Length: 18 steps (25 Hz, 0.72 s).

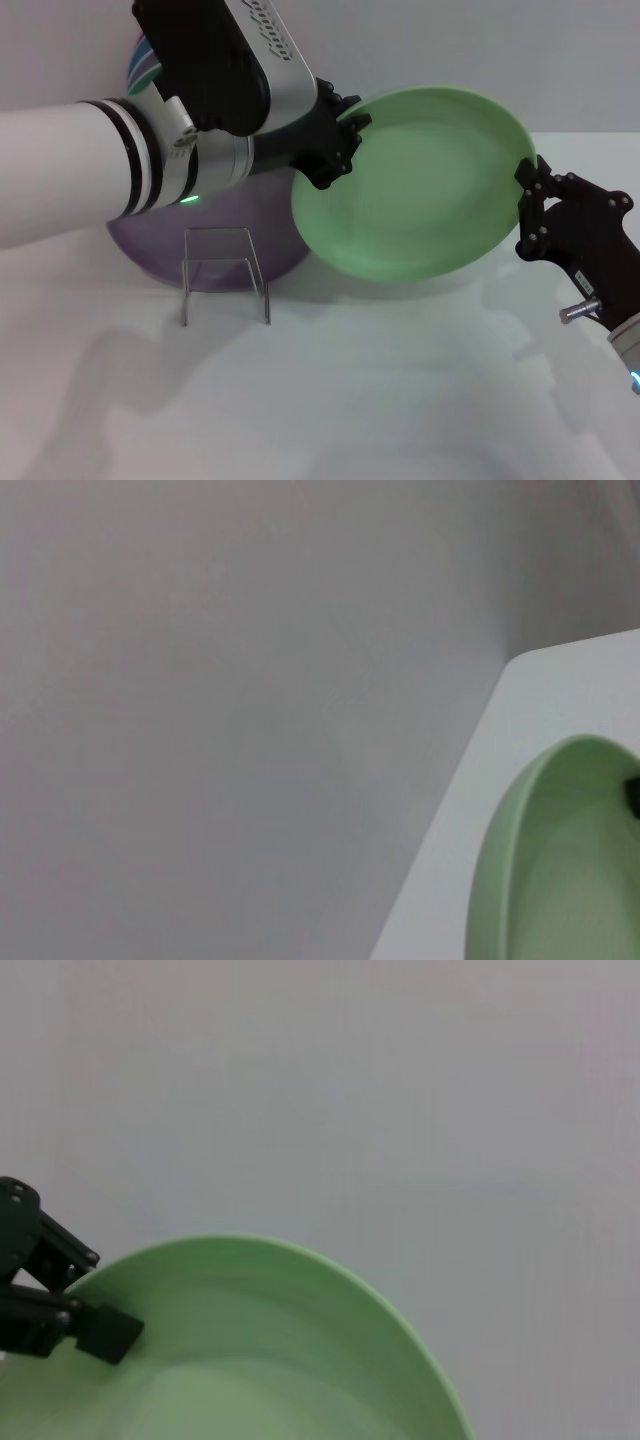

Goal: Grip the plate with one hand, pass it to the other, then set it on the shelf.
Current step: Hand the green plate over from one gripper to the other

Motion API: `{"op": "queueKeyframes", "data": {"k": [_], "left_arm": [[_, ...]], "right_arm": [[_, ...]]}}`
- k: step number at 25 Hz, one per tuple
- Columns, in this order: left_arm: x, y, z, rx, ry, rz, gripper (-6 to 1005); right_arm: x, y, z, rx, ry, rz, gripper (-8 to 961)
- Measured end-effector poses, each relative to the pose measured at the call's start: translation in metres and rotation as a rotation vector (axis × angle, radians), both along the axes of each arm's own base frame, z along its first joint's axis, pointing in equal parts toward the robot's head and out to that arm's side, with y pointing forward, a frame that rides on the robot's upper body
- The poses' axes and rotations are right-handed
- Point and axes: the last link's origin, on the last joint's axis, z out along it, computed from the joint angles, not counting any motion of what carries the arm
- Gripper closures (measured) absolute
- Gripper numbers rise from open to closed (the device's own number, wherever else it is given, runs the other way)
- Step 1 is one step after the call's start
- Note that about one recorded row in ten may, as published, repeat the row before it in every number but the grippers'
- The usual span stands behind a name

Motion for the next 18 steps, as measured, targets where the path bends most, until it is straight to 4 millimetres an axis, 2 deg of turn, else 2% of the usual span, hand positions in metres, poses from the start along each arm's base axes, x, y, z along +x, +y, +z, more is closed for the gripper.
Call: {"op": "queueKeyframes", "data": {"k": [1,7,10,16,17,18], "left_arm": [[0.000,0.000,-0.001,0.012,0.003,-0.008,689],[0.004,-0.002,0.000,0.038,0.009,-0.036,894],[0.006,-0.002,0.001,0.039,0.001,-0.037,910],[0.011,-0.002,0.005,0.048,-0.019,-0.047,921],[0.013,-0.002,0.009,0.057,-0.027,-0.052,921],[0.015,-0.003,0.012,0.068,-0.037,-0.056,921]], "right_arm": [[0.000,-0.001,0.000,0.000,0.000,0.004,934],[-0.003,-0.014,-0.008,0.005,-0.016,0.077,925],[-0.001,-0.019,-0.009,0.011,-0.017,0.078,916],[0.001,-0.034,0.000,0.069,0.025,0.099,590],[0.003,-0.045,0.006,0.105,0.050,0.110,534],[0.005,-0.051,0.009,0.127,0.062,0.112,517]]}}
